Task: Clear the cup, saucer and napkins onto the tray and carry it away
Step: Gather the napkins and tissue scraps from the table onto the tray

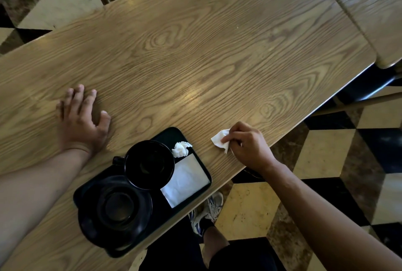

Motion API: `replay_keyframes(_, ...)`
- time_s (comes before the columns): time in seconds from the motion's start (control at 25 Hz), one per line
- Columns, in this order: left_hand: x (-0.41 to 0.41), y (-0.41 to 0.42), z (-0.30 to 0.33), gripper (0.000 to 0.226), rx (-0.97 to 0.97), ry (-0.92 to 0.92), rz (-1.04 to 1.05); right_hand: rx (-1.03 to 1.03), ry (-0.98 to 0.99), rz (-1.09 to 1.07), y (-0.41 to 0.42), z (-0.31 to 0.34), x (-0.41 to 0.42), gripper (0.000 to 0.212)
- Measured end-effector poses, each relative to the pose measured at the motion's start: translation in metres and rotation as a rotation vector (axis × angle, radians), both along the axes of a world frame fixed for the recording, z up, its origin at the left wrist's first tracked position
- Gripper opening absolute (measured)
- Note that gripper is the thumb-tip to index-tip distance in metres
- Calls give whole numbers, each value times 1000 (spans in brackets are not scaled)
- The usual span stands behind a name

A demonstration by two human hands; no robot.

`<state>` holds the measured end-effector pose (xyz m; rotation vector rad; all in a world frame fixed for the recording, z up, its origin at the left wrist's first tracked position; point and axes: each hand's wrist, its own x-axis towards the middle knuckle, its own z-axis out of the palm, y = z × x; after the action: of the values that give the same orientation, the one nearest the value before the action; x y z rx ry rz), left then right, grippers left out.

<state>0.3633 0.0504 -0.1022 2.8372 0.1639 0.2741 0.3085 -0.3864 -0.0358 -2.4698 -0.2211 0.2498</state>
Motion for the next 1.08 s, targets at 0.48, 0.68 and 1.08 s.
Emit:
replay_keyframes(0.48,0,1,-3,65,-23,2,7,23,44,146,3,2,-10,6)
replay_keyframes(0.68,1,0,-1,65,-25,9,-4,-10,22,118,-33,11,24,8)
replay_keyframes(1.08,0,1,-4,64,-15,-21,5,22,-159,-75,-8,-15,14,13)
